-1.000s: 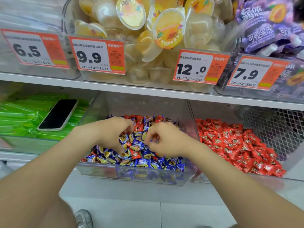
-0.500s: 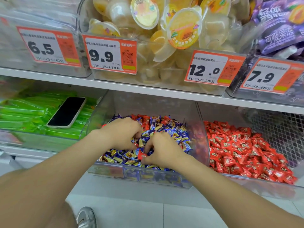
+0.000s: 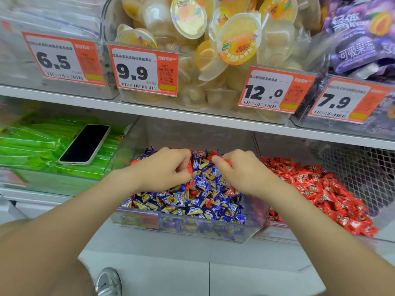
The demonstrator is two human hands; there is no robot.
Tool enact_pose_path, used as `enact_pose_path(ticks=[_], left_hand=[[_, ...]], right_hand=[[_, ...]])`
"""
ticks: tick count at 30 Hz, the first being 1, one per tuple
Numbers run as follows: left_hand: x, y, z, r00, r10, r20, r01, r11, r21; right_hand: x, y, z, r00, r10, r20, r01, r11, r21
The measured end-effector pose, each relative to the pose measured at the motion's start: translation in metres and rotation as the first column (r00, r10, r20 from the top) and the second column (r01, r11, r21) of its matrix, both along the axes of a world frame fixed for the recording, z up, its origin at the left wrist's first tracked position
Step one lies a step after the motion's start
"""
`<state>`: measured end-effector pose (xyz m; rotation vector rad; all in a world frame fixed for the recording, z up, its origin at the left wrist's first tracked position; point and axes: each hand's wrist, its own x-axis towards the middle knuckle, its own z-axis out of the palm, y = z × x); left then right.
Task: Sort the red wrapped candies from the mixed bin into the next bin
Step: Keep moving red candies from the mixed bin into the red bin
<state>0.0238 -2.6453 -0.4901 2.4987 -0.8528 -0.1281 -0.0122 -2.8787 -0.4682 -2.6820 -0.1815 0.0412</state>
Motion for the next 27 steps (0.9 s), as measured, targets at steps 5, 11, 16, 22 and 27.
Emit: enact_pose_path(ticks=[5, 11, 16, 22, 27], left_hand=[[-0.003, -0.007, -0.003, 0.996, -0.074, -0.056, 0.079, 0.992, 0.095], [-0.001, -0.019, -0.014, 0.998, -0.067, 0.0, 0.064, 0.957, 0.281], [0.002, -0.033, -0.035, 0.993, -0.12, 0.011, 0.111, 0.947, 0.301], [0.01, -0.037, -0.044, 0.994, -0.1, 0.047, 0.072, 0.908, 0.412], [0.009, -0.041, -0.041, 0.987, -0.154, 0.051, 0.118, 0.897, 0.426]], right_hand=[[-0.001, -0.003, -0.009, 0.977, 0.155, -0.148, -0.179, 0.97, -0.164], [0.002, 0.011, -0.036, 0.963, 0.116, -0.243, -0.192, 0.929, -0.315], [0.003, 0.021, -0.049, 0.966, 0.084, -0.246, -0.164, 0.93, -0.328], [0.001, 0.009, -0.021, 0.998, -0.012, -0.068, 0.0, 0.985, -0.172], [-0.007, -0.001, -0.009, 0.99, -0.043, 0.137, 0.046, 0.999, -0.016]])
